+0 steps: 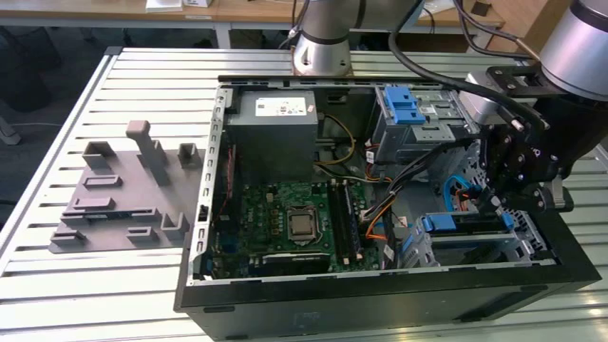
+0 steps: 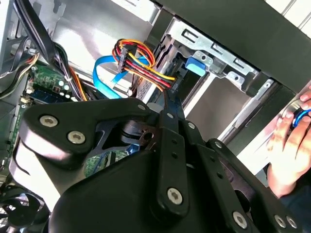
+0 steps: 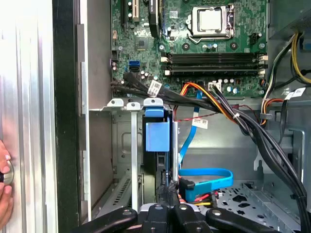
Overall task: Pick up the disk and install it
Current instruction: 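Insert the second disk wire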
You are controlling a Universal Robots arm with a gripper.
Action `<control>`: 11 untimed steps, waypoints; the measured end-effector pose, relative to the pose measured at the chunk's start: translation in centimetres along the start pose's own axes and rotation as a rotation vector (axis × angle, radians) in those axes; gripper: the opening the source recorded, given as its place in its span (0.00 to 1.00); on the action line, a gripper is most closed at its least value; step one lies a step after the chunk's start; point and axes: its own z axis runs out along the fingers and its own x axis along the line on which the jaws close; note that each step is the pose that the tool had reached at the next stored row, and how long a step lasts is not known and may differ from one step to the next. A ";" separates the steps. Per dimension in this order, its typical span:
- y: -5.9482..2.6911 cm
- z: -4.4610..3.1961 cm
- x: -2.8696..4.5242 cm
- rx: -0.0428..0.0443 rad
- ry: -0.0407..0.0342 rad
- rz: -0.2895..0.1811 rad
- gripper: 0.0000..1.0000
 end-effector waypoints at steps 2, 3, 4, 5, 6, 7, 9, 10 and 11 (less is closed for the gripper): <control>0.01 -0.29 0.01 0.0000 -0.0005 0.000 0.11; 0.05 -0.47 0.02 0.0000 -0.0006 0.000 0.11; 0.09 -0.66 0.03 -0.0001 -0.0008 0.000 0.11; 0.15 -0.79 0.04 0.0000 -0.0012 0.000 0.11; 0.23 -0.84 0.05 -0.0001 -0.0021 0.000 0.11; 0.26 -0.86 0.05 -0.0001 -0.0034 0.000 0.11; 0.42 -1.07 0.06 -0.0001 -0.0039 0.000 0.11; 0.55 -1.18 0.07 -0.0001 -0.0043 0.000 0.11; 0.71 -1.28 0.08 -0.0001 -0.0048 0.000 0.11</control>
